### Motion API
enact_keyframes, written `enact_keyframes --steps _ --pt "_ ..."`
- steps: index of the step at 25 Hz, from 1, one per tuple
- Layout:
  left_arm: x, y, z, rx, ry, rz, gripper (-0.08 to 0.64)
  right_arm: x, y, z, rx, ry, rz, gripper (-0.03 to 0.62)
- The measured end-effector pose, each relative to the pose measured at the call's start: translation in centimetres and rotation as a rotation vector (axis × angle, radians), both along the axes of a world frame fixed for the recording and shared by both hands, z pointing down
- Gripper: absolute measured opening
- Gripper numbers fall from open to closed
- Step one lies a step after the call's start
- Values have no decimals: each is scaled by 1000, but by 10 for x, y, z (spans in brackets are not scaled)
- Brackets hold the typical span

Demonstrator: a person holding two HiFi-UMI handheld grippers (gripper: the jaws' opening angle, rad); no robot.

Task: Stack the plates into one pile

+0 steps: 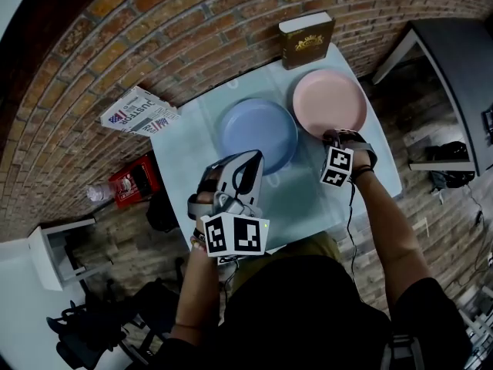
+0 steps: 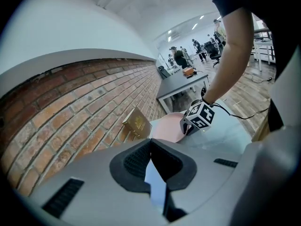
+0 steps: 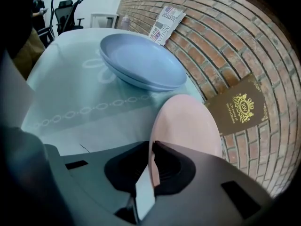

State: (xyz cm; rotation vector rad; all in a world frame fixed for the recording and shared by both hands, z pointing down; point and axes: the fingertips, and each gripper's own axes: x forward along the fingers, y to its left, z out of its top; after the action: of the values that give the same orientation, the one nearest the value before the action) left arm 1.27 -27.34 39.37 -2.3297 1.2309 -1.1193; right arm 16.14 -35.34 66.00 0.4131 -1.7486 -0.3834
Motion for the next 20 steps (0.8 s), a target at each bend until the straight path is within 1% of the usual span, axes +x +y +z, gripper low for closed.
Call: enact_keyframes --steps 2,5,9,13,16,20 --pt "-3 2 -1 3 -4 -5 21 -1 -2 -4 24 0 -3 58" --pt "-4 6 -1 2 -11 -8 21 0 -5 -18 91 -10 -8 46" --pt "-4 10 -3 5 -12 -7 21 2 -3 -39 111 -21 -15 44" --pt "-3 15 -8 18 -13 0 21 0 11 -60 136 -24 -32 44" --pt "-1 17 -11 33 -15 6 21 0 23 -79 171 -26 -49 44" --pt "3 24 -17 51 -10 15 21 -2 53 -109 216 -28 -86 44"
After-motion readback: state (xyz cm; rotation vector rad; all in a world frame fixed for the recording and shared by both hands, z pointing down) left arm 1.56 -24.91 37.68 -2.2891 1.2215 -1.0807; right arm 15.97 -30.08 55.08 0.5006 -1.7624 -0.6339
